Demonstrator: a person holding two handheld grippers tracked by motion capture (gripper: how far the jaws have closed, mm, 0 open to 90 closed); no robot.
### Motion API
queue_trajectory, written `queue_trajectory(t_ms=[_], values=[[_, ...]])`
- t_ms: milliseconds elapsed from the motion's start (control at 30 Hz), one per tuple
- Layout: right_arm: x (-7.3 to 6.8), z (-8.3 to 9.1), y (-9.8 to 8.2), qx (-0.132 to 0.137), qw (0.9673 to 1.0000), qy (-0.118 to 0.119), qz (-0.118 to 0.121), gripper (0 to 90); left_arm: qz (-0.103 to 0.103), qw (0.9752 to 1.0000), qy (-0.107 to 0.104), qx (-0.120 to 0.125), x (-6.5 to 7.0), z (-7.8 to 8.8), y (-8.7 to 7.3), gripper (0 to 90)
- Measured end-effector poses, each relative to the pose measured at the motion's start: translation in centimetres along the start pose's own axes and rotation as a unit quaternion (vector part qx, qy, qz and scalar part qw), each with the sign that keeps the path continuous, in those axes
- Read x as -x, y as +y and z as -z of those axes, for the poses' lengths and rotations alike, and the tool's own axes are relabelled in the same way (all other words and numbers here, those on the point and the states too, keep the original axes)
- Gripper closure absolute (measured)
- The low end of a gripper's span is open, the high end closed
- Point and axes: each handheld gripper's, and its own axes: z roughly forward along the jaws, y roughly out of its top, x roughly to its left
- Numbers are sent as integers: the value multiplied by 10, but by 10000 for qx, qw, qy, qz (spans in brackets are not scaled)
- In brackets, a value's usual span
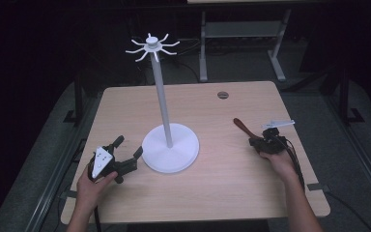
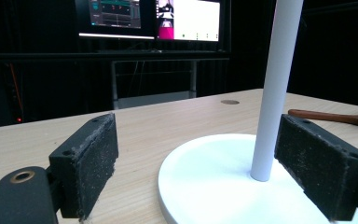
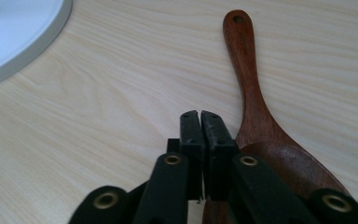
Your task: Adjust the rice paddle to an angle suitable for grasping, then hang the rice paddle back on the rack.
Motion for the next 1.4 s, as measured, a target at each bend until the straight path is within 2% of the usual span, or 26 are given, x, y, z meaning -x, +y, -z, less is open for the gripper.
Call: queue_trajectory(t_ms=[200,400,500,800,967,1067,1200,1333,1400], values=[[-4,7,8,-58,9998,-16,199,718,5,10000,3,4,0,0,0,129],[-3,8,15,-362,9990,-68,262,685,4,10000,1,3,0,0,0,129],[1,10,21,-473,9986,-59,217,676,34,10000,2,35,1,-1,0,129],[9,9,50,-1066,9936,-76,364,665,41,10000,3,35,1,-1,0,129],[15,0,63,-1350,9900,-83,404,664,42,10000,2,36,1,-1,0,129],[18,-7,69,-1560,9865,-133,490,664,38,10000,2,33,1,0,0,129],[21,-18,78,-1914,9794,-206,608,658,40,10000,1,34,1,-1,0,129],[23,-27,85,-2117,9745,-216,714,658,38,10000,-5,32,0,0,0,129],[23,-33,87,-2273,9703,-216,794,654,40,10000,-5,34,1,0,0,129]])
